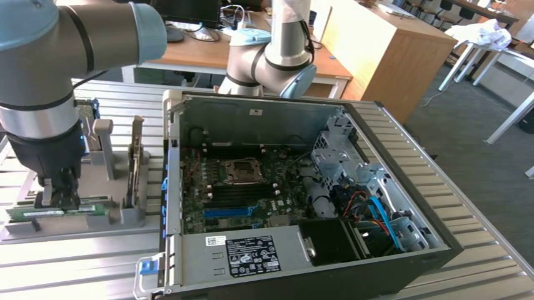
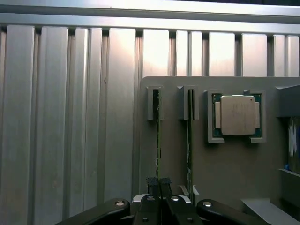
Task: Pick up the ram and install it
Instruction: 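Pick up the ram and move it above insertion slot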
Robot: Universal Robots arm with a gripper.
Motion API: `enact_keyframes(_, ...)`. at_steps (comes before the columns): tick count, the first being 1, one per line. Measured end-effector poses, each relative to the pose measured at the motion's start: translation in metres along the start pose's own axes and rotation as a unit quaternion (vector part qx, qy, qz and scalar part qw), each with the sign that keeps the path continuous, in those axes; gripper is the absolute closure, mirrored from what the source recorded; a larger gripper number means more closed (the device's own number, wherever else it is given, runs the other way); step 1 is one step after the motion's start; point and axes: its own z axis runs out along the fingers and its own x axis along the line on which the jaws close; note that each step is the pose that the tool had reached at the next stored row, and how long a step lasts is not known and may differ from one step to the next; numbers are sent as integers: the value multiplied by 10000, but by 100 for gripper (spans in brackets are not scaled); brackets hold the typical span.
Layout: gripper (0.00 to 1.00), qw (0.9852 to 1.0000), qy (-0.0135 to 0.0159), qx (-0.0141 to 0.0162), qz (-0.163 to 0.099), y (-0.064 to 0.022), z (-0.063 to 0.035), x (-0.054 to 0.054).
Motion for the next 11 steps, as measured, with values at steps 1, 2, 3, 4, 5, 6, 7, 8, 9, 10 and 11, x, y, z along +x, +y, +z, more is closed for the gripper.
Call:
enact_keyframes(1,89,10000,0,-1,0,0,-30,-1)
enact_keyframes(2,89,10000,0,-2,0,-1,-60,-1)
enact_keyframes(3,89,10000,0,-3,0,-1,-91,-2)
enact_keyframes(4,89,10000,0,-4,0,-1,-123,-2)
enact_keyframes(5,89,10000,0,-4,0,0,-154,-3)
enact_keyframes(6,89,10000,0,-4,0,0,-187,-3)
enact_keyframes(7,89,10000,0,-5,0,0,-220,-4)
enact_keyframes(8,89,10000,0,-5,1,1,-256,-5)
enact_keyframes(9,89,10000,0,-6,1,2,-291,-6)
enact_keyframes(10,89,10000,0,-6,1,2,-324,-6)
enact_keyframes(11,89,10000,0,-6,2,3,-355,-7)
